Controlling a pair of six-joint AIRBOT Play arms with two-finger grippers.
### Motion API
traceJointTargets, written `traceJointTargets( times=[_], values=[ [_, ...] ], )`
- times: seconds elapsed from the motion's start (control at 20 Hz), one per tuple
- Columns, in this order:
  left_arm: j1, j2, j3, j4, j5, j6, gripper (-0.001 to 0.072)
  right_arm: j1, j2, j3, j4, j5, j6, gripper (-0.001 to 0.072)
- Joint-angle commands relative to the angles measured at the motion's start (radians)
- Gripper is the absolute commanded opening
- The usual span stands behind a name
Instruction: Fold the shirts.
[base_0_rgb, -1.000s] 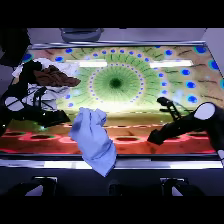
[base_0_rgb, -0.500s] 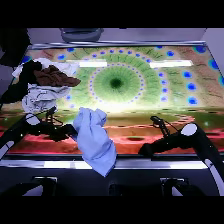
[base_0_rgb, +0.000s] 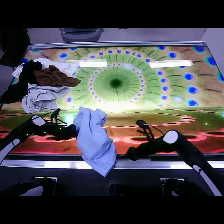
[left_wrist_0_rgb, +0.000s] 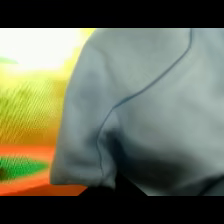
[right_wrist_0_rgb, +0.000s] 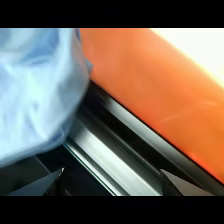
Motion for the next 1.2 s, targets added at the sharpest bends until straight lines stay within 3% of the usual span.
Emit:
traceJointTargets(
  times=[0.0, 0.1, 0.25, 0.4, 0.45, 0.5, 0.6, 0.75, 0.85, 0.9, 1.05, 1.15],
  values=[
    [-0.002, -0.004, -0.002, 0.016, 0.024, 0.024, 0.0033, 0.200, -0.073, -0.002, 0.124, -0.211, 0.091, 0.0706],
    [-0.002, -0.004, -0.002, 0.016, 0.025, 0.030, 0.0033, 0.240, -0.167, -0.002, 0.249, -0.214, 0.040, 0.0705],
    [-0.002, -0.004, -0.002, 0.015, 0.025, 0.047, 0.0033, 0.264, -0.253, 0.003, 0.490, -0.222, -0.135, 0.0687],
    [-0.002, -0.004, -0.002, 0.015, 0.029, 0.047, 0.0033, 0.263, -0.273, 0.031, 0.530, -0.222, -0.156, 0.0660],
    [-0.002, -0.004, -0.002, 0.015, 0.028, 0.048, 0.0033, 0.263, -0.272, 0.040, 0.529, -0.224, -0.158, 0.0548],
    [-0.002, -0.004, -0.002, 0.015, 0.028, 0.055, 0.0034, 0.263, -0.272, 0.044, 0.531, -0.225, -0.157, 0.0328],
    [-0.001, -0.004, -0.001, 0.015, 0.024, 0.061, 0.0034, 0.263, -0.272, 0.044, 0.528, -0.219, -0.159, 0.0059],
    [0.001, 0.029, 0.038, 0.016, -0.026, 0.105, 0.0031, 0.260, -0.245, 0.078, 0.456, -0.204, -0.247, 0.0052],
    [0.001, 0.150, 0.104, 0.043, -0.002, 0.120, 0.0030, 0.260, -0.166, 0.168, 0.233, -0.206, -0.217, 0.0052],
    [0.001, 0.229, 0.154, 0.074, 0.014, 0.101, 0.0030, 0.260, -0.108, 0.241, 0.052, -0.209, -0.158, 0.0052],
    [0.011, 0.464, 0.369, 0.286, 0.070, -0.063, 0.0030, 0.260, 0.089, 0.526, -0.702, -0.197, 0.252, 0.0052],
    [0.051, 0.584, 0.531, 0.413, 0.072, -0.165, 0.0030, 0.260, 0.206, 0.715, -1.147, -0.132, 0.454, 0.0052]
  ],
)
